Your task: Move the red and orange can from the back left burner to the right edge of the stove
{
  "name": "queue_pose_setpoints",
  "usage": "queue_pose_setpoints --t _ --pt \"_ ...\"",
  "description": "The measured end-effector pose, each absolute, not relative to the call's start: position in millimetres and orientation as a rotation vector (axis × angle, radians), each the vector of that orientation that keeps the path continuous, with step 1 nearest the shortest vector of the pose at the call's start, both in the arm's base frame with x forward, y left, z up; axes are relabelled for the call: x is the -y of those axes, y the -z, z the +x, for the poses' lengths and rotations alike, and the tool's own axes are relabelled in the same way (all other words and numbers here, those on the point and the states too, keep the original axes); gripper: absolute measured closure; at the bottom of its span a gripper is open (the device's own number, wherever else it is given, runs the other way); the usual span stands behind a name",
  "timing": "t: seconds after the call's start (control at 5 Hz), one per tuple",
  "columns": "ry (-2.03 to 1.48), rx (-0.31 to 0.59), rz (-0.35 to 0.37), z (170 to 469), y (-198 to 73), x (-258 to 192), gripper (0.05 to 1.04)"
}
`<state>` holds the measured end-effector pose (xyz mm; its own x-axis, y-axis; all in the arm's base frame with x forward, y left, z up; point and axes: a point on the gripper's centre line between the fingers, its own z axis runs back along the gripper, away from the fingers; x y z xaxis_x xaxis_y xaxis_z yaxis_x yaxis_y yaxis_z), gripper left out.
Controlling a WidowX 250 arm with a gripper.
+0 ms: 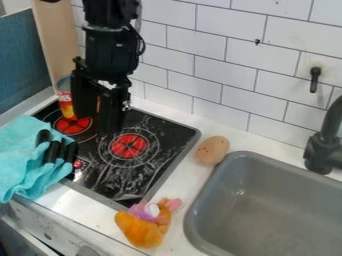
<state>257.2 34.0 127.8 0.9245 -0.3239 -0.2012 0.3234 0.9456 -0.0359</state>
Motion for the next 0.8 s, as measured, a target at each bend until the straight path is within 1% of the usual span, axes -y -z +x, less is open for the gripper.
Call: queue_pose_setpoints --t 0.2,0.4,0.8 --pt "0.331 -0.230 -0.010 256 -122 -34 0.083" --pt "0.270 -0.174 -0.018 263 -133 -60 0.083" --pt "0.168 -0.104 -0.016 260 -147 -115 0.083"
